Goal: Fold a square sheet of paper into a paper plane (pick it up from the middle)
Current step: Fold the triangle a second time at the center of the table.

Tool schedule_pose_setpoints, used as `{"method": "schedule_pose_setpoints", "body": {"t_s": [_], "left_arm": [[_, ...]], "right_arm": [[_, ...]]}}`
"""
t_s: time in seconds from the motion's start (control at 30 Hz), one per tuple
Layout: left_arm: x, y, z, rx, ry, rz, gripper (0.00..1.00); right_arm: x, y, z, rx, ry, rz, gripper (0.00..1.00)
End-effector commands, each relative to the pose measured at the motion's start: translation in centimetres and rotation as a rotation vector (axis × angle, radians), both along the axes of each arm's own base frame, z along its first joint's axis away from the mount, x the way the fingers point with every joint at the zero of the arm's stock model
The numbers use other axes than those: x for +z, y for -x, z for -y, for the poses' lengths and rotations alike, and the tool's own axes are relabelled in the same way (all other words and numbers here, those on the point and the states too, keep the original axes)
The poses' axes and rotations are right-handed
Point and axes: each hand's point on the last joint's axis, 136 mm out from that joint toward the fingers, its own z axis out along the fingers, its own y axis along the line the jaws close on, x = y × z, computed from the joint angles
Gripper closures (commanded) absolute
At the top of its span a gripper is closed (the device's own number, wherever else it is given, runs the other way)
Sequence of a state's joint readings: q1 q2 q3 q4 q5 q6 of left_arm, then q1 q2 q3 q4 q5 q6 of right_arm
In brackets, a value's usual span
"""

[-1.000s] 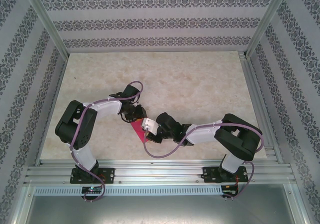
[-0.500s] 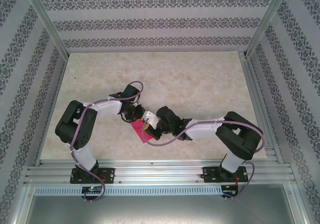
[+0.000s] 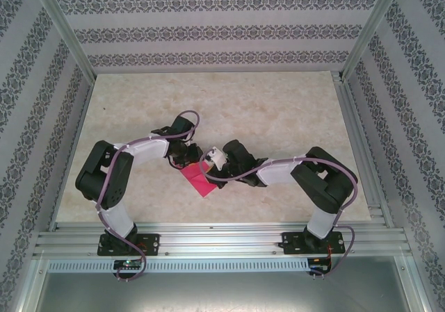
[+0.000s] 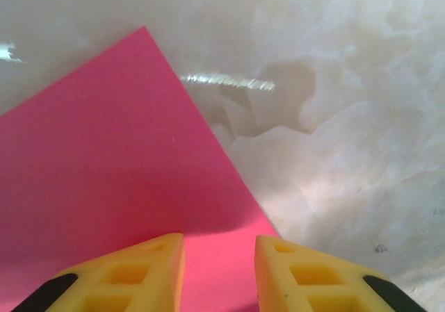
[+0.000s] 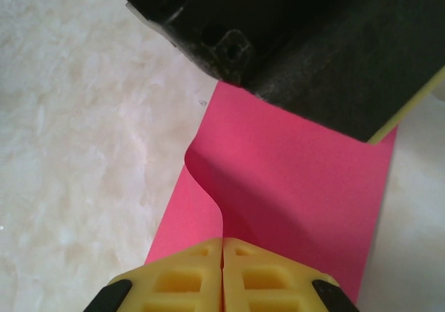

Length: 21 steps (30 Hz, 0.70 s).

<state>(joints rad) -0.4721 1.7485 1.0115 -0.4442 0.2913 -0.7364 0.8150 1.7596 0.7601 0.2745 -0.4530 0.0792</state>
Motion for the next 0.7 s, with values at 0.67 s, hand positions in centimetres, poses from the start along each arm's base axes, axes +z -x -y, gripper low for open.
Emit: {"method": "schedule_pose_setpoints", "body": {"t_s": [0.67], "left_arm": [[-1.0, -1.4, -3.2, 0.016, -0.214, 0.042, 0.75]], "right_arm": [[1.0, -1.6, -1.2, 0.072, -0.026, -0.186, 0.93]]}}
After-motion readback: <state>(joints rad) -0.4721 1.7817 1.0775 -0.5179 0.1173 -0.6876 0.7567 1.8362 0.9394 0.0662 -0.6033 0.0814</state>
